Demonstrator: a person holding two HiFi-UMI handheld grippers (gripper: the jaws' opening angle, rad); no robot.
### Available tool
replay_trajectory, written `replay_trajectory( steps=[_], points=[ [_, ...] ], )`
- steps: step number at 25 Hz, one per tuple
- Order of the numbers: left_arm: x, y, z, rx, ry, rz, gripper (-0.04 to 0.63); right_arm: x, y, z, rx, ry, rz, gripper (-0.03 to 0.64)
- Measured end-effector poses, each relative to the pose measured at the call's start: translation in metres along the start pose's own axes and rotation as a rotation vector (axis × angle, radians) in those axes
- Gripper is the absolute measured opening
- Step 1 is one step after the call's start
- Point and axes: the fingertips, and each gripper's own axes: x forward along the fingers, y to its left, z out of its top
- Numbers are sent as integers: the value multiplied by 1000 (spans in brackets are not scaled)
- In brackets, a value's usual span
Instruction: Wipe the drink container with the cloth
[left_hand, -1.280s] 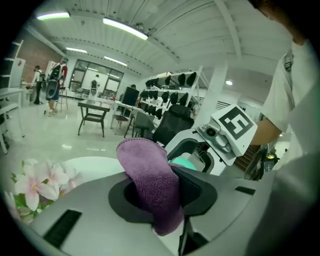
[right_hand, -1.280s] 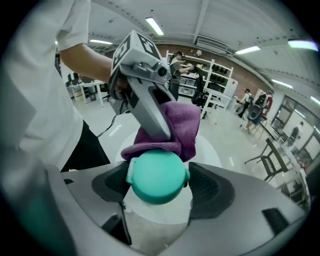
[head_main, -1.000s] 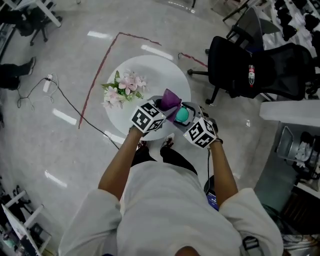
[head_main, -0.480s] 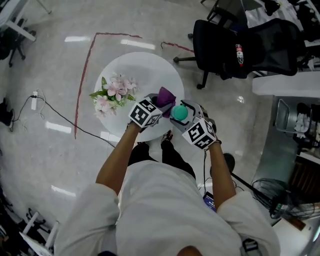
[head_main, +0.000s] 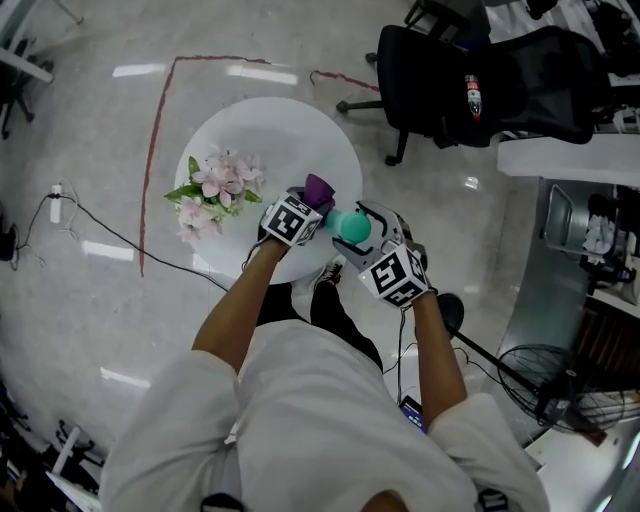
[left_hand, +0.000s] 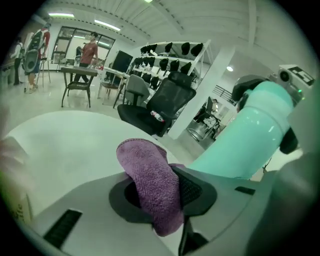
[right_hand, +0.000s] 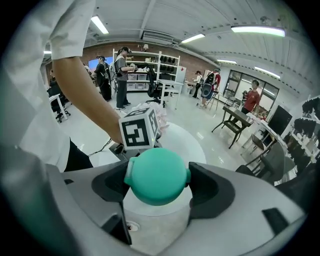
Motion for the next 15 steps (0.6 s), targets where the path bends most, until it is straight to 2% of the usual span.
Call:
replay_trajectory(
  steps=[3, 6, 10, 15],
  points=[
    [14, 13, -14, -40, 39, 49, 118, 2, -1, 1, 3, -10, -2, 354],
    [21, 17, -21, -50, 49, 62, 118, 2, -1, 2, 23, -33, -17, 354],
    [20, 17, -18, -49, 41, 79, 118, -1, -2, 1, 43, -68, -33, 356],
    [-1, 6, -17, -39, -23, 194, 118, -2, 3, -6, 49, -80, -9, 360]
  ],
)
